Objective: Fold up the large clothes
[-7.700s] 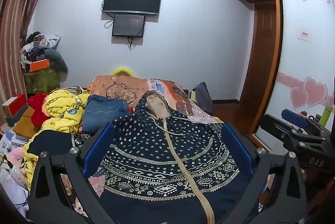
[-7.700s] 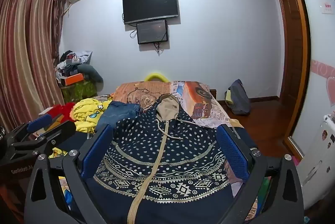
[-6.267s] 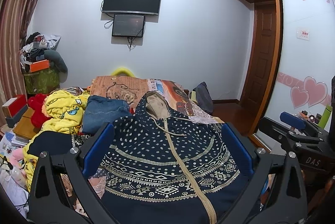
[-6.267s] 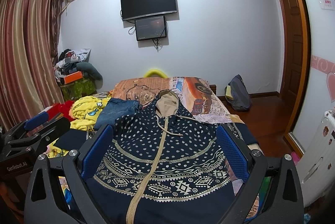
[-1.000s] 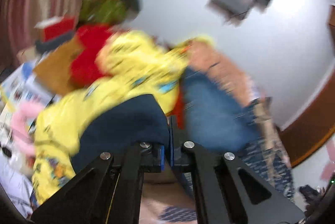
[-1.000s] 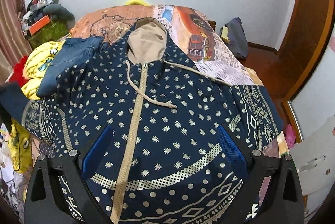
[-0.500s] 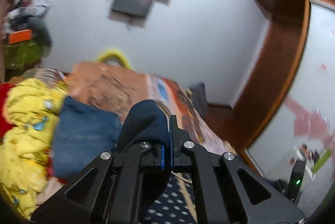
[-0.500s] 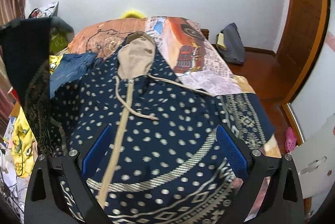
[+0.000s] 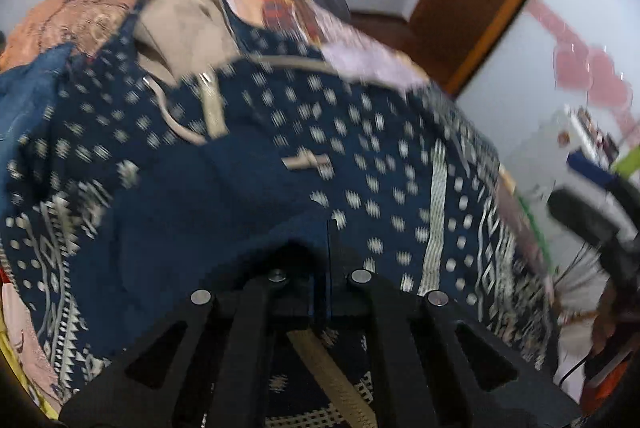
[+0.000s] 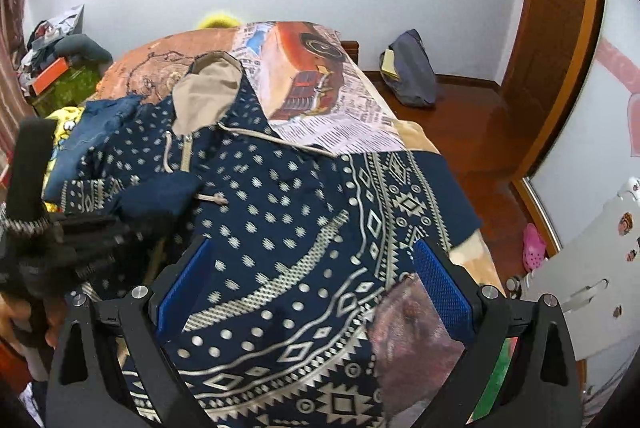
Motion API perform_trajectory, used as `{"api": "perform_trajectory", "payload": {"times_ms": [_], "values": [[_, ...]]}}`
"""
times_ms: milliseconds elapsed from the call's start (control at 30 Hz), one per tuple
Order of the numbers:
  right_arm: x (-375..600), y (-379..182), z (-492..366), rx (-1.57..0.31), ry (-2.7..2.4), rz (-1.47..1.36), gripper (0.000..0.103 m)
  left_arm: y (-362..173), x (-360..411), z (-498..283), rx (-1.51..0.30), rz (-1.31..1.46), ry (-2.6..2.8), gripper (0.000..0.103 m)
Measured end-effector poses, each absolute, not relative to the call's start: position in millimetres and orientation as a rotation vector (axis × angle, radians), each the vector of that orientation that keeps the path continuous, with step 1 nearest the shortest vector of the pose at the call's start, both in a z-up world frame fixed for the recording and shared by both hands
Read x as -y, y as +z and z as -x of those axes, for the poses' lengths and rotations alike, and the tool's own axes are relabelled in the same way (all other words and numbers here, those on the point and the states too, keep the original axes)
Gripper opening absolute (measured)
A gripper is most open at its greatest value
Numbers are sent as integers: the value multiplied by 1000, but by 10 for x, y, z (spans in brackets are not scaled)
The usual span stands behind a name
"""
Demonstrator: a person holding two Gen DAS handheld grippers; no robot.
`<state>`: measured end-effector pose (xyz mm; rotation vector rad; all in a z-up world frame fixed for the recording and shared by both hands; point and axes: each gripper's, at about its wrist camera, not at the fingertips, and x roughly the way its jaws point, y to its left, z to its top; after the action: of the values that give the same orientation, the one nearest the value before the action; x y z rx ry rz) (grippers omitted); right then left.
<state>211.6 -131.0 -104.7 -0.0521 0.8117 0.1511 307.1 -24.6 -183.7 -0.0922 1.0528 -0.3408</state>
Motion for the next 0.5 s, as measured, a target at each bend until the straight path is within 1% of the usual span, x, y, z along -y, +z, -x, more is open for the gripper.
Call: {"api": "perform_trajectory", "payload": {"times_ms": [67, 167, 233, 267, 300, 333, 467, 500], "values": [[1319, -1070, -2118, -819, 147, 63, 98, -1900, 277, -3065, -1075, 58, -348, 2], [1292, -1101, -2113, -830, 152, 83, 98, -1902, 284, -2978, -1094, 43, -364, 7], [1254, -1107, -2112, -833, 167, 90, 98, -1853, 267, -2895, -1097, 29, -380, 20], [1233, -1104, -2116, -835, 175, 93, 98, -1827, 246, -2847, -1091, 23, -383, 25], [1200, -1100, -2122, -835, 183, 100, 98, -1801, 210, -2797, -1080, 20, -379, 34], [1160, -1091, -2128, -834, 191, 109, 98, -1751, 141, -2722, -1062, 23, -370, 39], [952, -1056, -2153, -827, 235, 152, 98, -1602, -179, -2561, -1012, 50, -325, 39], [898, -1053, -2159, -826, 245, 160, 98, -1562, -302, -2512, -998, 58, -296, 43]]}}
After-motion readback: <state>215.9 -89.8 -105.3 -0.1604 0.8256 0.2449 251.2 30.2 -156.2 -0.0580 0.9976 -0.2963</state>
